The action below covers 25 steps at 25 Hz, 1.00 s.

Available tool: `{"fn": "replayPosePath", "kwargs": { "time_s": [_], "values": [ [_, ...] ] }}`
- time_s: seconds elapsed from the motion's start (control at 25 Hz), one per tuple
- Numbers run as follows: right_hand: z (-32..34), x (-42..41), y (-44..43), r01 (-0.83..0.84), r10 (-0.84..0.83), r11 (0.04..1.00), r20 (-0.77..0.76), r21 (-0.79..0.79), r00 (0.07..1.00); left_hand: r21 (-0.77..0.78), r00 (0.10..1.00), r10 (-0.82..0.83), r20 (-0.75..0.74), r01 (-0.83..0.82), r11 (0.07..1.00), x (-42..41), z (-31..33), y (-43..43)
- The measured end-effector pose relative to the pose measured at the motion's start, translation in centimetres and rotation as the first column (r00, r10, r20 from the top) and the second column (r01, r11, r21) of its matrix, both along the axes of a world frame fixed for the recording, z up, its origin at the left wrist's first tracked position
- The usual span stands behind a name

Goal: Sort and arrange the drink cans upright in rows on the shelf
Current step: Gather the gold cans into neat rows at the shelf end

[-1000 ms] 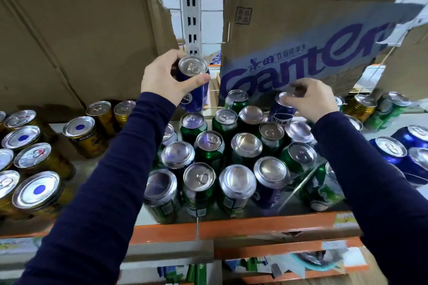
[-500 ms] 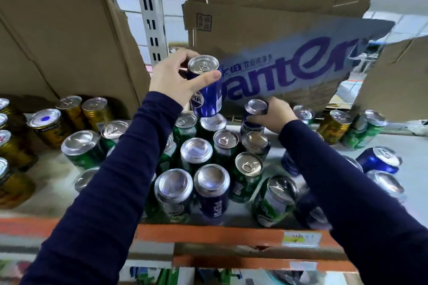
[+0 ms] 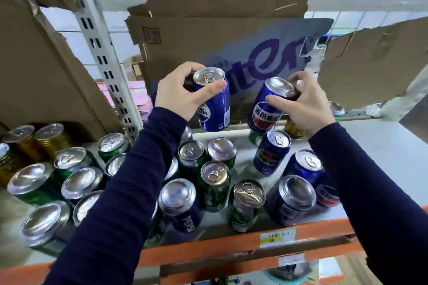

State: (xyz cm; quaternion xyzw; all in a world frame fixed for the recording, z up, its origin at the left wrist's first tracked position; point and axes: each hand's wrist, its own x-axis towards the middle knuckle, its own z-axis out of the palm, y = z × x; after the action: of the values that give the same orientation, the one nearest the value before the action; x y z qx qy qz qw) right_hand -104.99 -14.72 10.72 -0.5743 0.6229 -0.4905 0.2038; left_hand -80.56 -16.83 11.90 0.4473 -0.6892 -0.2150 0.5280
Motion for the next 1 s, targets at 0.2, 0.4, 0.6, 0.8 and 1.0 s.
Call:
{"fn": "replayPosePath", "kwargs": {
  "time_s": [0.2, 0.4, 0.6, 0.8, 1.0],
  "values": [
    [1.5, -5.7, 1.0, 0.068, -0.055, 0.990, 0.105, -0.120, 0.993, -0.013, 0.995, -0.095, 0.029, 0.096, 0.995, -5.4, 0.8, -0.3],
    [2.0, -13.1, 0.6, 0.042, -0.036, 0.988, 0.040, -0.151, 0.999, -0.042, 0.990, -0.138, 0.036, 0.140, 0.989, -12.8, 1.0, -1.0],
    [0.1, -21.5, -0.4, -0.038, 0.036, 0.997, -0.027, -0.071, 0.999, 0.074, 0.985, -0.012, 0.172, -0.001, 0.997, -21.4, -0.6, -1.0],
    [-3.5, -25.5, -1.1, -0.170, 0.180, 0.981, -0.103, 0.095, 0.978, 0.327, 0.866, -0.049, 0.498, -0.135, 0.935, -24.0, -3.1, -0.6],
    [-7.2, -26.6, -1.0, -0.343, 0.351, 0.918, -0.005, 0.200, 0.936, 0.467, 0.722, -0.227, 0.653, -0.149, 0.872, -24.9, -5.0, -0.5]
  ]
}}
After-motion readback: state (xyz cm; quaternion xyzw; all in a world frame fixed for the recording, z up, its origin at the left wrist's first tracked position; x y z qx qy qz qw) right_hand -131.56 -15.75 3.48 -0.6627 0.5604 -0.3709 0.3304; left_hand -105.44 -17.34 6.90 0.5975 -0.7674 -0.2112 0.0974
